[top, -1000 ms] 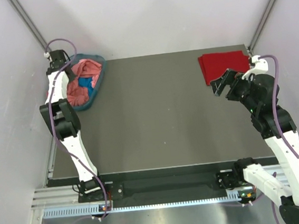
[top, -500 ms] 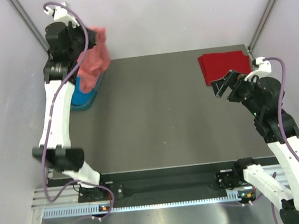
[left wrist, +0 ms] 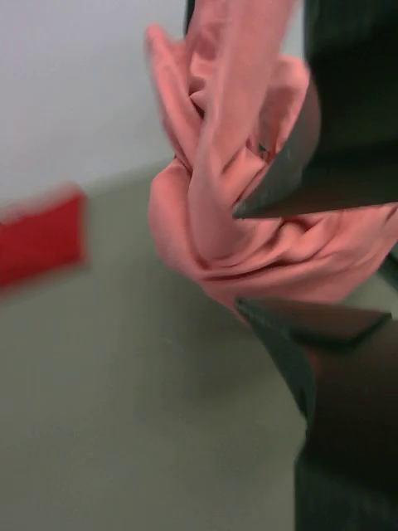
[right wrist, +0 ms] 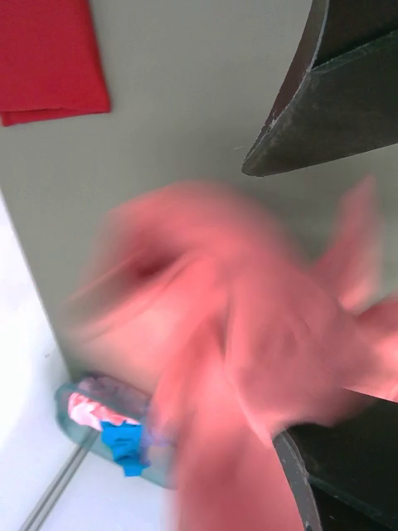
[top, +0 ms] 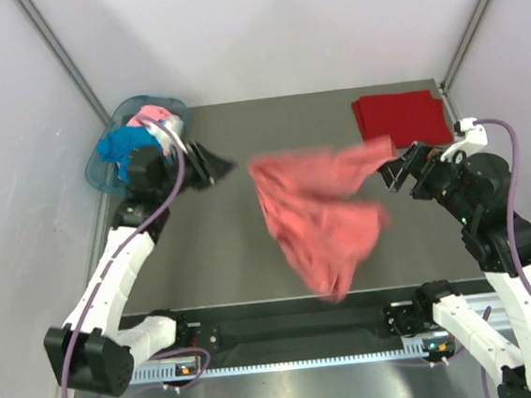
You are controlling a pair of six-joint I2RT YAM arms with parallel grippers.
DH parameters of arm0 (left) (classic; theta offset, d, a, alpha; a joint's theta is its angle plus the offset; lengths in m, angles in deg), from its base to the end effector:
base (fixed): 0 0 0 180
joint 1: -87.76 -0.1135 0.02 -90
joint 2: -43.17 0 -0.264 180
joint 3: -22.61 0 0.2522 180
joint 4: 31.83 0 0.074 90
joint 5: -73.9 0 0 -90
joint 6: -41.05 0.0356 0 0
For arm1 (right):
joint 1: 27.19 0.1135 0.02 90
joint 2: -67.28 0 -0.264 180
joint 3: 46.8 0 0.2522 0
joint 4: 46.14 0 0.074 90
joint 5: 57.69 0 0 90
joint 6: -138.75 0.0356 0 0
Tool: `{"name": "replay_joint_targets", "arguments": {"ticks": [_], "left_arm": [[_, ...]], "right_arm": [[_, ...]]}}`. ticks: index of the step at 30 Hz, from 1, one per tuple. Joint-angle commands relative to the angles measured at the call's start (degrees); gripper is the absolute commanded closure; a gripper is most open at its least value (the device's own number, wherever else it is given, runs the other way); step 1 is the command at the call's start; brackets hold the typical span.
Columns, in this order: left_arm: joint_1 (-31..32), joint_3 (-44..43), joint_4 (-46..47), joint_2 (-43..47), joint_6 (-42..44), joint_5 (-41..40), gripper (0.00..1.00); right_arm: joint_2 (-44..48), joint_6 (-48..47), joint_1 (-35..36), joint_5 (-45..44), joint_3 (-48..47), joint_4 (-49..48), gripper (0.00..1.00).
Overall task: Fold and stack the t-shirts
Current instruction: Grab the tshirt from the pile, then flatten the tshirt out
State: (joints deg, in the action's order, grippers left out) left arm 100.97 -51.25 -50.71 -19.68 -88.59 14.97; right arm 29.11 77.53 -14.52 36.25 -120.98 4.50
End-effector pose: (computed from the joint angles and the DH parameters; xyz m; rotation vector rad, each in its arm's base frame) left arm 0.2398 -0.0752 0.3823 0.0127 1.8259 -1.1299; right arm 0.1189 0.0292 0.3973 0.2120 1.8514 0.5692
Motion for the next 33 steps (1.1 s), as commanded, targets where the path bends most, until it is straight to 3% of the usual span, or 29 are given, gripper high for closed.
{"name": "replay_joint_targets", "arguments": {"ticks": [1, 4, 7, 13, 16, 22, 30, 33], "left_arm": [[-0.1, 7.7, -14.6, 0.3, 3.6, -2.0, 0.49], [-0.1, 8.5, -22.8, -1.0, 9.8, -5.0, 0.46], [0.2, 9.1, -24.0, 1.7, 12.6, -4.5, 0.45], [3.0, 13.8, -24.1, 5.5, 11.7, -2.2, 0.43], [6.9, 19.4, -20.7, 7.1, 8.9, -2.2, 0.44], [11.7, 27.6, -11.8, 5.3, 2.9, -3.6, 0.43], [17.3, 30.9, 2.0, -1.8, -2.2, -4.3, 0.41], [19.3, 30.4, 3.1, -5.9, -2.1, -6.1, 0.41]], "right_arm": [[1.3, 0.8, 0.8, 0.3, 1.3, 6.1, 0.00], [2.5, 0.8, 0.8, 0.5, 4.4, 8.7, 0.00], [3.2, 0.7, 0.8, 1.5, 8.3, 10.1, 0.02], [-0.5, 1.5, 1.3, 7.4, 17.7, 6.4, 0.21], [-3.8, 3.1, 4.9, 6.3, 20.3, 4.0, 0.29], [-11.1, 10.2, 16.2, -1.5, 21.7, 0.7, 0.28], [-22.2, 9.5, 34.8, -10.3, 15.9, -1.0, 0.29], [-26.0, 10.2, 37.3, -11.9, 16.0, -2.4, 0.34]]}}
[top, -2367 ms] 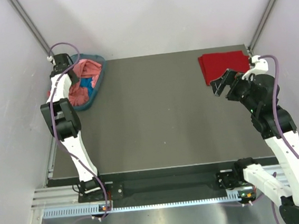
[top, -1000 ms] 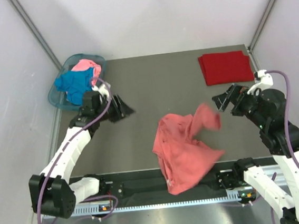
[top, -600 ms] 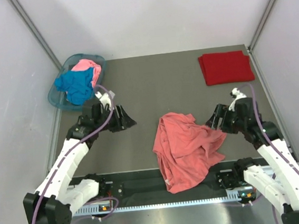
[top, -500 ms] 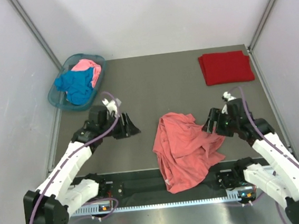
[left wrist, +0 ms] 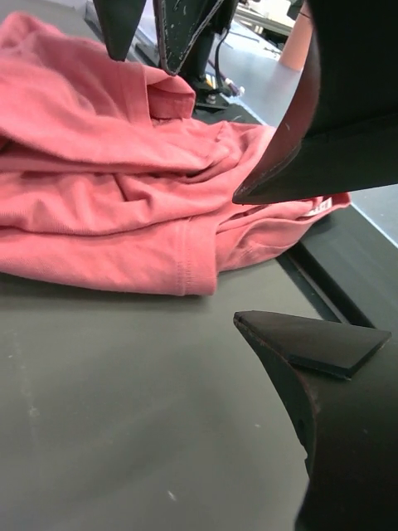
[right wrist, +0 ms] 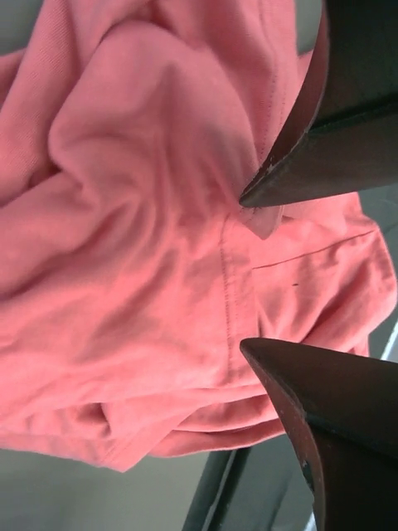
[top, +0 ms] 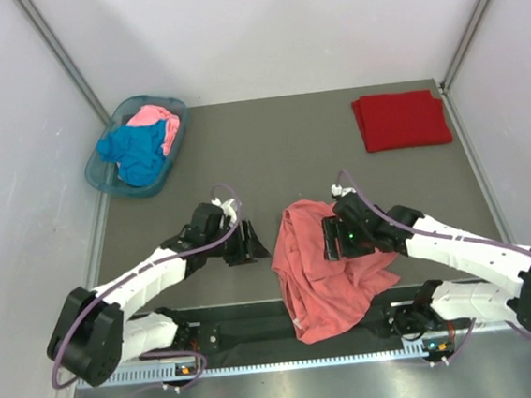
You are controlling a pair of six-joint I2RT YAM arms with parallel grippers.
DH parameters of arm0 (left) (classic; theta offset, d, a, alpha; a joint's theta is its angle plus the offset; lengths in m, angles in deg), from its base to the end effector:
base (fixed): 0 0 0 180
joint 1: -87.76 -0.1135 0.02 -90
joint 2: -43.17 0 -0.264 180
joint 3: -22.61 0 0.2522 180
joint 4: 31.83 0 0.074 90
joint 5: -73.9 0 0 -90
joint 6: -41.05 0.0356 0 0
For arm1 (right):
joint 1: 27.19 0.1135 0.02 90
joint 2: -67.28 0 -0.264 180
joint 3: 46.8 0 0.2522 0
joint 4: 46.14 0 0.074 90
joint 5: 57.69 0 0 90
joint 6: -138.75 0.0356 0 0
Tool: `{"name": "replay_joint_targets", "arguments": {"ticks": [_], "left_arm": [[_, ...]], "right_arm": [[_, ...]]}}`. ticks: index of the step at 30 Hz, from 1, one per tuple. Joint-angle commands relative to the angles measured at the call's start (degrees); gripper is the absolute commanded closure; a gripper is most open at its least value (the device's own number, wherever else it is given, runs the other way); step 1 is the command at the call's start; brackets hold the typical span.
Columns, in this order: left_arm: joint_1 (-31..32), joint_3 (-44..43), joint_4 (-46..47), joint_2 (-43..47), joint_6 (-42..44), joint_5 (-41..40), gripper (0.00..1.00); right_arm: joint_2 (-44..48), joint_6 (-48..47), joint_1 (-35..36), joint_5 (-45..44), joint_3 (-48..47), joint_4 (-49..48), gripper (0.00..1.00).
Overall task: Fold and stack the t-shirts
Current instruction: Flatten the tshirt out
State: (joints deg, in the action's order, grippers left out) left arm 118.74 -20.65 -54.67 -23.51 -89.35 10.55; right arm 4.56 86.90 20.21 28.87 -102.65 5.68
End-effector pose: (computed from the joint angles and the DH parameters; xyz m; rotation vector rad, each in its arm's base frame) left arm 0.1805 -0.1270 0.1792 0.0324 2.5777 -1.0946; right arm 0.1412 0.1504 0.2244 -0.1926 2.6584 0.4485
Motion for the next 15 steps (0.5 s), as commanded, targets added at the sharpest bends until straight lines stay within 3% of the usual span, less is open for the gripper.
{"name": "replay_joint_targets", "arguments": {"ticks": [1, 7, 11, 15], "left_arm": [[2.1, 0.3, 8.2, -3.8, -1.6, -2.1, 0.41], [3.9, 2.4, 16.1, -10.4, -4.2, -0.4, 0.41], [5.2, 2.7, 19.6, -12.7, -5.6, 0.2, 0.44], [5.7, 4.5, 22.3, -11.5, -7.2, -1.2, 0.53]], "right_arm": [[-2.2, 1.1, 3.4, -4.6, -1.8, -7.0, 0.36], [-4.7, 4.2, 10.3, -6.1, -0.2, -17.6, 0.40], [-8.2, 5.3, 12.5, -10.8, -1.5, -18.2, 0.40], [-9.9, 6.2, 13.3, -12.0, -0.9, -18.5, 0.42]]}}
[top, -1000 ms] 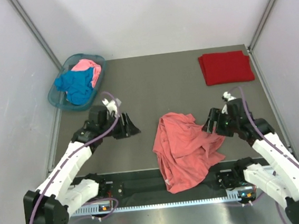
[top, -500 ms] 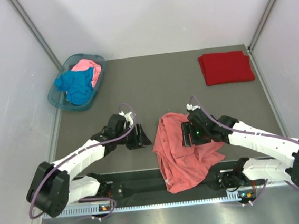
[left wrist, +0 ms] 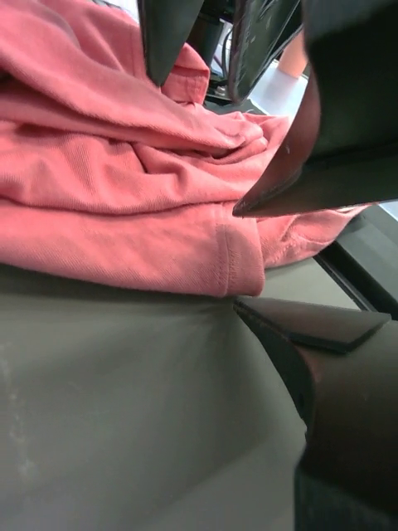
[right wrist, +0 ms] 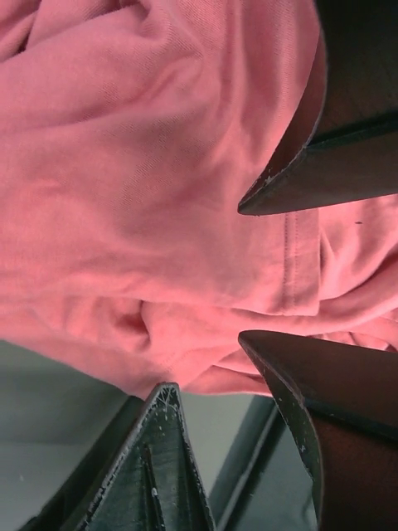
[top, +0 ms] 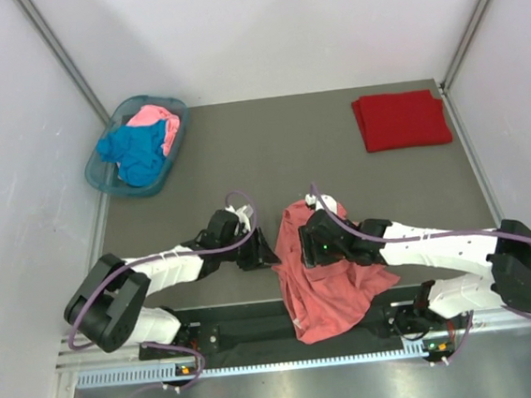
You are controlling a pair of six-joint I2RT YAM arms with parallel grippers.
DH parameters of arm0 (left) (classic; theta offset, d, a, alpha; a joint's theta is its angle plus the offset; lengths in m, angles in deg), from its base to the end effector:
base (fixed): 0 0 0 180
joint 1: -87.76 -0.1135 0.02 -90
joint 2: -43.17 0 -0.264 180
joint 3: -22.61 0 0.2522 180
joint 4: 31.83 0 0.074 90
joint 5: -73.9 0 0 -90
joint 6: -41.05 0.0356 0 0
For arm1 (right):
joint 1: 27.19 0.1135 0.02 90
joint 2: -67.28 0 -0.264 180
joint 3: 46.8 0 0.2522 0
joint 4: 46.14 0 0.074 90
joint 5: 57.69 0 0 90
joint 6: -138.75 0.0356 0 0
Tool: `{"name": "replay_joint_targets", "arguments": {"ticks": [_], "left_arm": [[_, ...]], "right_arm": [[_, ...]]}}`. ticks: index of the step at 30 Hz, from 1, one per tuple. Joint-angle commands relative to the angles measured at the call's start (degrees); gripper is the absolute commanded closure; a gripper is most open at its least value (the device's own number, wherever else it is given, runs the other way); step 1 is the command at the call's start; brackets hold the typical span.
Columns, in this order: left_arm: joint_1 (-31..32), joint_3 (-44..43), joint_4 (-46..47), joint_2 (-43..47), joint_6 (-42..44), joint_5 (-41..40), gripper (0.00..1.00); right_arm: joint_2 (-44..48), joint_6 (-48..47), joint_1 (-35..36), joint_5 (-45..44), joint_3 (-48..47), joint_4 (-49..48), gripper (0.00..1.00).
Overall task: Fold and stack the t-shirts
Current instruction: Flatten the tshirt out
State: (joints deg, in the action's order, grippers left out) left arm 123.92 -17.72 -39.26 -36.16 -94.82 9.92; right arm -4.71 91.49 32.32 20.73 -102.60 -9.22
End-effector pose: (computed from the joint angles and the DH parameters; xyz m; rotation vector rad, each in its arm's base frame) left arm 0.1847 -0.1543 0.1374 0.0193 2.6314 -1.1441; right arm 0.1309 0.2083 0.2072 -0.2855 2.5261 0.4980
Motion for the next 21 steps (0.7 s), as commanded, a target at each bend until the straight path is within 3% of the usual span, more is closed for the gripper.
{"name": "replay_joint_targets", "arguments": {"ticks": [1, 2, 4, 6, 9, 10, 11, 12, 13, 14, 18, 21], "left_arm": [[0.4, 2.8, 9.1, 1.5, -2.8, -0.9, 0.57], [0.5, 3.2, 9.8, 1.9, -3.2, -1.0, 0.62], [0.5, 3.6, 10.9, 2.7, -4.0, -1.0, 0.88], [0.5, 3.5, 11.2, 3.6, -4.1, -0.4, 1.00], [0.4, 1.1, 9.1, 4.6, -3.0, -0.8, 1.00], [0.5, 0.2, 8.0, 4.8, -2.7, -1.1, 1.00], [0.4, -0.7, 5.3, 5.1, -2.4, -1.3, 1.00], [0.4, -2.7, 4.0, 6.2, -1.6, -1.6, 1.00], [0.4, -3.8, 2.1, 6.8, -1.0, -2.1, 1.00], [0.4, -5.2, 0.0, 7.5, -0.1, -2.9, 1.00], [0.2, -19.4, -20.8, 11.6, 7.4, -16.5, 1.00], [0.2, -26.9, -28.0, 13.9, 11.3, -24.1, 1.00]], "right_arm": [[-1.4, 1.9, 1.5, -4.1, -0.8, -3.7, 0.42], [-1.8, 2.4, 1.9, -4.4, -0.6, -3.9, 0.42], [-3.1, 3.4, 2.4, -4.0, 0.2, -5.0, 0.42], [-3.9, 4.1, 2.5, -3.0, 0.6, -6.1, 0.41], [-5.1, 5.1, 2.8, -2.8, -0.1, -6.2, 0.43], [-5.4, 5.6, 2.7, -5.5, -0.5, -3.7, 0.48], [-5.4, 7.1, 2.7, -7.7, -1.0, -1.5, 0.68], [-5.1, 7.4, 2.7, -9.9, -2.2, 0.4, 0.77], [-4.1, 7.6, 2.6, -14.2, -3.0, 2.3, 0.93], [-3.1, 7.7, 2.3, -16.5, -4.0, 7.9, 1.00], [4.1, 8.9, 0.8, -28.0, -14.0, 25.8, 1.00], [11.4, 10.0, -1.8, -34.6, -21.4, 38.0, 1.00]]}}
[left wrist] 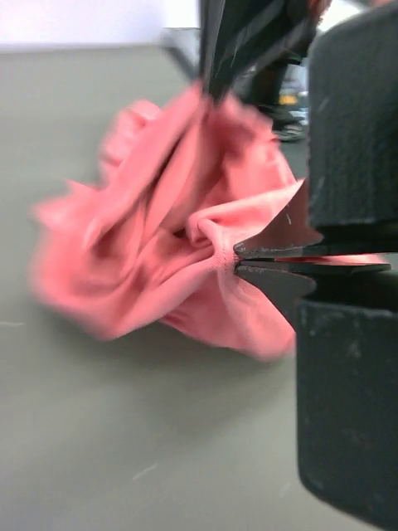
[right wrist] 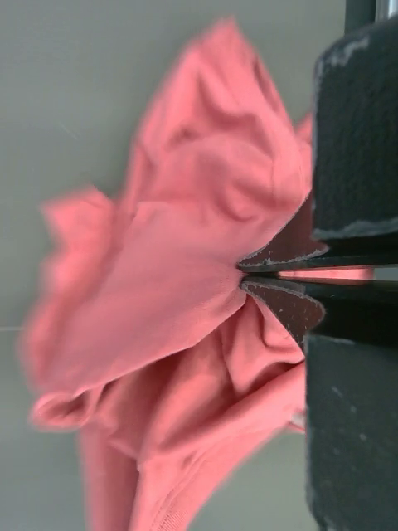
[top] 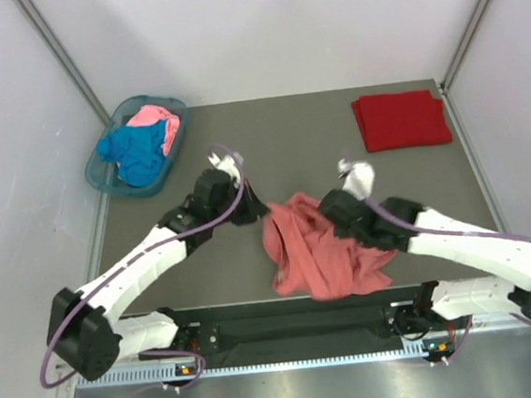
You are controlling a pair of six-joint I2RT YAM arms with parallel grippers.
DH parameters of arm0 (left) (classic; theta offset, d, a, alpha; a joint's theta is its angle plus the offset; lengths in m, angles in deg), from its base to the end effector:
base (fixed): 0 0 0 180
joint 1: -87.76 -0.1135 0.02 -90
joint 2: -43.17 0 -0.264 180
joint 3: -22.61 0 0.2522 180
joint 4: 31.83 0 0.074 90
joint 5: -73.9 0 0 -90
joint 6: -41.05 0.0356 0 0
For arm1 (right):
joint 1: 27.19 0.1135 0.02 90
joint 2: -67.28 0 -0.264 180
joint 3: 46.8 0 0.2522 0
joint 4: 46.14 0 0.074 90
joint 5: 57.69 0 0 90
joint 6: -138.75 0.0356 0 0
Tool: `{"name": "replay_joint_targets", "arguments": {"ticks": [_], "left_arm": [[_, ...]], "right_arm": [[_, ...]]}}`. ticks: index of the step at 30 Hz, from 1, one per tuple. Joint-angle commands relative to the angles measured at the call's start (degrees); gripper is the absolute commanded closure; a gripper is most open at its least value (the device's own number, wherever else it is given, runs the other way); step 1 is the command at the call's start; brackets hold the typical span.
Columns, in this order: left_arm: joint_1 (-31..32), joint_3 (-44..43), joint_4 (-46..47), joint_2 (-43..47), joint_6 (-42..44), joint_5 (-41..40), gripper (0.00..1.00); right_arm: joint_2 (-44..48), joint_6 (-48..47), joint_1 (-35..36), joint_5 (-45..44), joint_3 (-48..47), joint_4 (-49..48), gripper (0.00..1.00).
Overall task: Fold and stack the t-shirts
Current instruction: Flatten the tshirt out
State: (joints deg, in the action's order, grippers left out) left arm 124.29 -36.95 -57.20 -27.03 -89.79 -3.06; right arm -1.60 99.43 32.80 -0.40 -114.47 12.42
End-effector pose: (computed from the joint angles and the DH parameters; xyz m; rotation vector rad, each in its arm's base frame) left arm 0.2092 -0.1650 0.2514 0.0486 2.3667 -0.9633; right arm 0.1314 0.1890 0.2646 -0.0051 2.3888 0.1315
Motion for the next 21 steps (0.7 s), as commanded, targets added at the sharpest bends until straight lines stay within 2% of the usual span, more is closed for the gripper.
{"name": "replay_joint_targets", "arguments": {"ticks": [1, 6, 9, 12, 14, 16, 21], "left_arm": [[-0.1, -11.7, -12.5, 5.4, 8.0, -14.8, 1.00], [-0.1, -25.2, -19.8, 6.5, 12.7, -21.0, 1.00], [-0.1, -29.2, -21.3, 5.4, 15.0, -20.9, 1.00], [-0.1, -30.0, -21.8, 3.9, 15.2, -20.5, 1.00], [-0.1, -28.7, -21.9, 3.4, 14.6, -20.8, 1.00], [-0.2, -21.4, -19.3, 4.7, 13.0, -21.6, 1.00], [-2.3, -11.2, -15.4, 5.1, 11.7, -21.2, 1.00]], "right_arm": [[11.6, 1.6, -3.3, -15.4, -11.3, 18.4, 1.00], [18.7, -7.2, -11.5, -16.7, -20.6, 22.2, 1.00], [20.3, -12.4, -13.4, -16.4, -23.8, 21.8, 1.00], [20.1, -13.9, -14.3, -16.4, -22.7, 21.9, 1.00], [19.9, -13.5, -15.3, -17.9, -20.1, 22.1, 1.00], [21.1, -13.7, -16.6, -18.5, -15.6, 18.6, 1.00], [20.3, -18.6, -22.3, -14.2, -8.8, 11.7, 1.00]]}}
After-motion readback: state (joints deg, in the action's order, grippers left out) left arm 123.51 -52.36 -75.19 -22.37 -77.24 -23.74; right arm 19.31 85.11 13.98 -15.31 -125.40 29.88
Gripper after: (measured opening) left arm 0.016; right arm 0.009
